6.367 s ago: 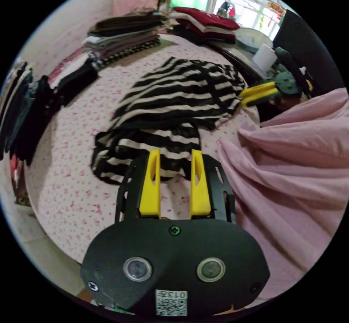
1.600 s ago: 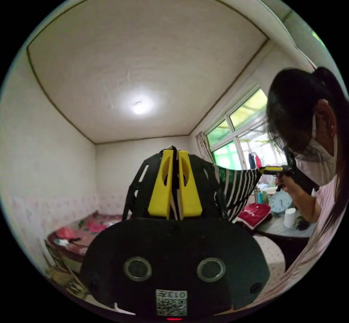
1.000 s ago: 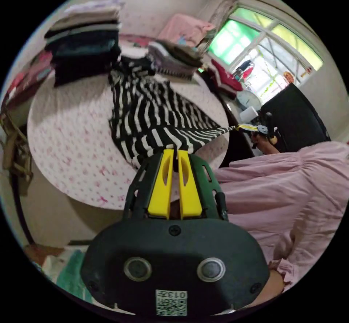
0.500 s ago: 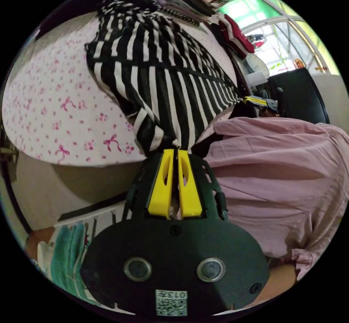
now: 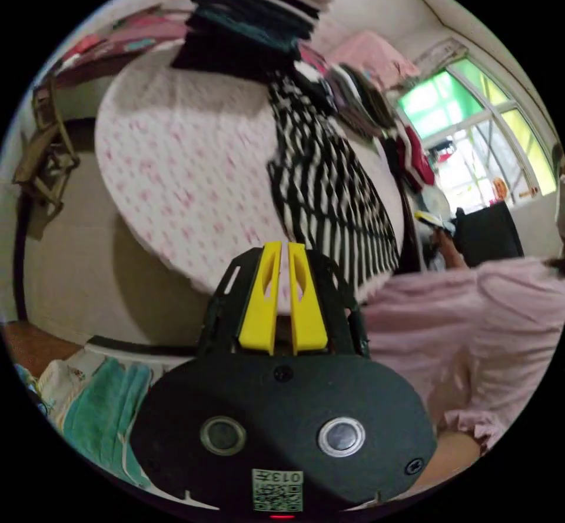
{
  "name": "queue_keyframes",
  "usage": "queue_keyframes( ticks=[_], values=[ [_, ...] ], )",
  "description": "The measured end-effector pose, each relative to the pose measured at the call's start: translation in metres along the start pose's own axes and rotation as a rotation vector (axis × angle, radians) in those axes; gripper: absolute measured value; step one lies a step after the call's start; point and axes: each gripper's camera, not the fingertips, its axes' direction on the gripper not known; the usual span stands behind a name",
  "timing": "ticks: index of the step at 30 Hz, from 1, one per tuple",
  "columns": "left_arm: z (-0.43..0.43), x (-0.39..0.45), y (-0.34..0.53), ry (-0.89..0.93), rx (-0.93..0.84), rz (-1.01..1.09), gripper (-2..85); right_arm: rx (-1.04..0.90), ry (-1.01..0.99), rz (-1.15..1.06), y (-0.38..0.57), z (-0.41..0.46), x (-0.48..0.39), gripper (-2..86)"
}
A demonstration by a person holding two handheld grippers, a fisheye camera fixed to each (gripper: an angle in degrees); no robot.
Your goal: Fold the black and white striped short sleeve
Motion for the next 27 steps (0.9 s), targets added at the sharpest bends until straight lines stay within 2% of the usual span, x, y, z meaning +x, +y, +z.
queue_keyframes(
  ticks=[2,4,7,11,16,19,23,27],
  values=[
    [0.002,-0.013,-0.041,-0.117,0.163,-0.049,3.4,0.036,-0.012,-0.018,-0.038,0.014,0.005,7.5],
    [0.023,-0.016,-0.082,-0.153,0.208,-0.056,4.6,0.081,-0.031,-0.072,-0.096,0.04,-0.003,7.5],
    [0.076,-0.008,-0.154,-0.185,0.178,0.01,5.7,0.118,-0.088,-0.101,-0.155,0.065,-0.014,7.8],
    [0.142,0.012,-0.225,-0.343,0.09,0.119,8.2,0.096,-0.142,-0.157,-0.236,0.107,-0.037,9.0],
    [0.19,0.013,-0.254,-0.346,0.056,0.148,9.6,-0.008,-0.163,-0.205,-0.281,0.155,-0.052,10.8],
    [0.215,0.001,-0.258,-0.324,0.032,0.109,8.6,-0.074,-0.183,-0.208,-0.285,0.175,-0.057,8.2],
    [0.243,-0.001,-0.249,-0.365,0.013,0.151,2.0,-0.085,-0.178,-0.272,-0.281,0.176,-0.067,3.9],
    [0.248,0.003,-0.239,-0.386,0.006,0.183,0.4,-0.022,-0.144,-0.294,-0.275,0.147,-0.05,2.4]
  ],
)
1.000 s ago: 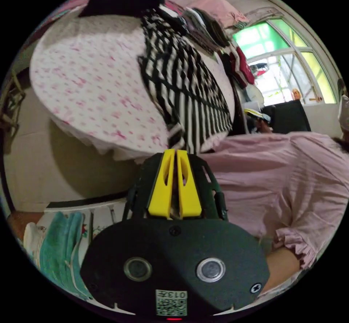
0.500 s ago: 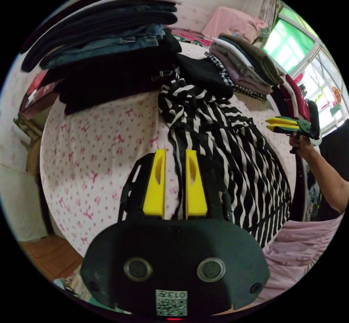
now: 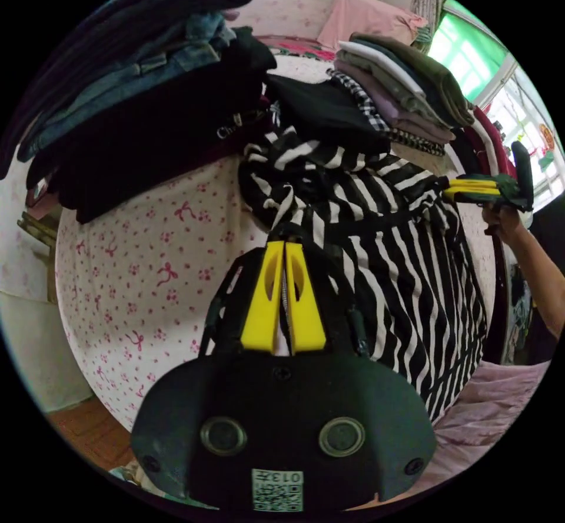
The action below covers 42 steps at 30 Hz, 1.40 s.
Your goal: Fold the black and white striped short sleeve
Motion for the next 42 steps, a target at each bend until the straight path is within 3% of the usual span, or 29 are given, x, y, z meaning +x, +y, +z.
queue_keyframes(
  ticks=[3,5,13,18,24,28,30,32,36,38,42],
  values=[
    [-0.012,0.004,0.016,0.019,0.089,0.025,0.0,0.047,-0.031,0.019,0.016,-0.029,0.027,1.8],
    [-0.009,0.006,0.025,-0.06,0.07,0.039,-0.2,0.062,-0.111,0.072,0.028,-0.038,0.052,1.5],
    [0.018,-0.002,0.054,-0.017,0.043,0.018,0.1,-0.044,0.204,0.449,0.087,-0.045,0.13,1.2],
    [0.008,-0.018,0.065,0.03,0.069,-0.077,1.6,0.009,0.192,0.528,0.107,-0.048,0.136,3.3],
    [-0.024,-0.064,0.068,0.104,0.192,-0.235,7.9,0.101,0.232,0.513,0.118,-0.091,0.118,6.0],
    [-0.005,-0.034,0.028,0.135,0.106,-0.128,13.1,0.07,0.238,0.392,0.099,-0.083,0.09,7.7],
    [0.014,-0.013,0.014,0.116,0.005,-0.074,9.9,0.014,0.246,0.321,0.079,-0.062,0.072,7.7],
    [0.008,0.013,0.01,-0.013,-0.008,0.036,3.0,-0.033,0.232,0.29,0.066,-0.044,0.062,5.9],
    [-0.015,0.025,0.011,-0.143,-0.007,0.143,1.6,-0.124,0.328,0.247,0.051,-0.024,0.054,1.4],
    [-0.04,0.0,0.016,-0.115,0.075,0.068,1.5,-0.105,0.308,0.245,0.05,-0.028,0.061,1.0],
    [-0.048,-0.047,0.022,0.054,0.078,-0.145,2.5,-0.07,0.216,0.284,0.056,-0.038,0.08,1.3]
  ],
)
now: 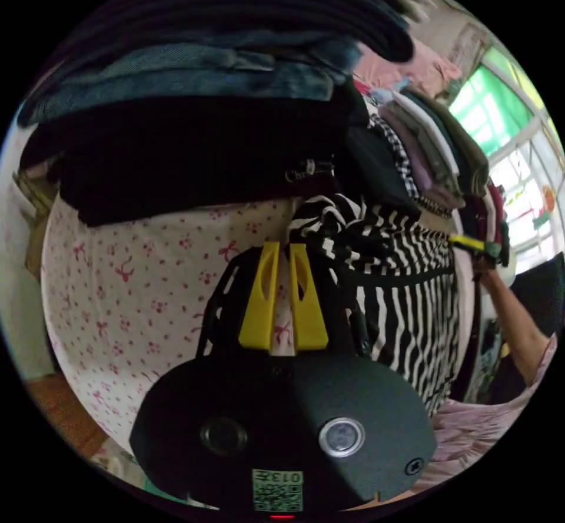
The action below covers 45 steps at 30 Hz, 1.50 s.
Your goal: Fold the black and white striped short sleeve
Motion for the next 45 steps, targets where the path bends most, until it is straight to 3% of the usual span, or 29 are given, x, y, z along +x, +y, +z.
queue_keyframes(
  ticks=[4,8,12,15,18,21,24,29,32,35,39,45],
  values=[
    [-0.045,-0.013,0.028,0.099,0.032,-0.057,4.7,0.075,-0.072,0.069,0.022,-0.035,0.025,2.0],
    [-0.08,0.028,0.086,-0.021,-0.099,0.091,8.0,0.136,-0.052,0.072,0.068,-0.074,0.022,2.2],
    [-0.098,0.055,0.137,-0.073,-0.169,0.1,9.2,0.101,-0.043,0.09,0.132,-0.086,-0.008,2.3],
    [-0.094,0.076,0.164,-0.11,-0.256,0.125,6.9,0.087,-0.062,0.121,0.172,-0.087,-0.04,2.4],
    [-0.107,0.095,0.171,-0.106,-0.192,0.188,1.4,0.058,-0.08,0.134,0.198,-0.083,-0.071,2.4],
    [-0.12,0.114,0.173,-0.226,-0.226,0.26,0.2,0.008,-0.071,0.114,0.21,-0.075,-0.095,2.2],
    [-0.156,0.099,0.186,-0.35,-0.166,0.189,0.0,0.016,-0.054,0.11,0.215,-0.076,-0.103,1.9],
    [-0.183,0.039,0.219,-0.179,-0.165,-0.025,1.8,0.002,-0.024,0.132,0.218,-0.077,-0.1,1.9],
    [-0.213,0.026,0.235,-0.171,-0.129,-0.175,4.1,0.017,-0.016,0.144,0.224,-0.091,-0.099,2.1],
    [-0.238,0.037,0.26,-0.014,-0.101,-0.165,7.6,0.035,-0.029,0.134,0.236,-0.106,-0.103,2.3],
    [-0.246,0.074,0.292,0.012,-0.165,-0.1,10.1,0.028,-0.036,0.11,0.259,-0.117,-0.119,2.5],
    [-0.243,0.108,0.31,-0.032,-0.192,-0.055,2.8,-0.006,-0.044,0.088,0.284,-0.117,-0.143,3.1]
  ],
)
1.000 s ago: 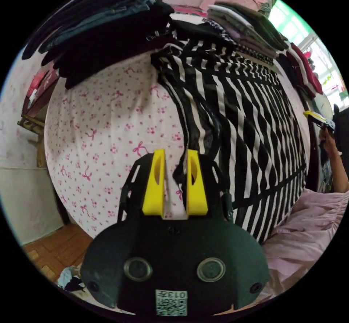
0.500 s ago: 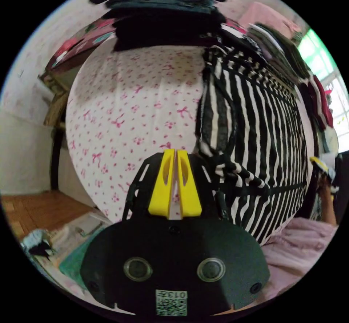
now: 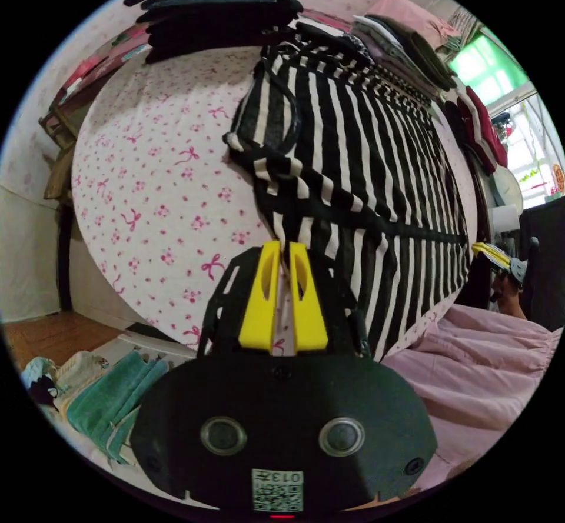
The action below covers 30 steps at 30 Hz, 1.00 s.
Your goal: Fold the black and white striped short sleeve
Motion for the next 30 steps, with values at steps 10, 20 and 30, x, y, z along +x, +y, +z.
queue_keyframes(
  ticks=[10,20,30],
  values=[
    [-0.06,-0.017,0.068,-0.106,0.008,-0.062,0.5,-0.017,0.043,-0.057,0.012,0.011,-0.011,3.7],
    [-0.089,-0.01,0.133,0.143,0.105,-0.016,11.2,0.027,0.028,-0.024,0.024,-0.025,0.019,7.2],
    [-0.059,0.04,0.127,0.088,-0.008,0.048,11.8,0.022,-0.088,0.058,0.04,-0.023,0.043,8.9]
  ],
)
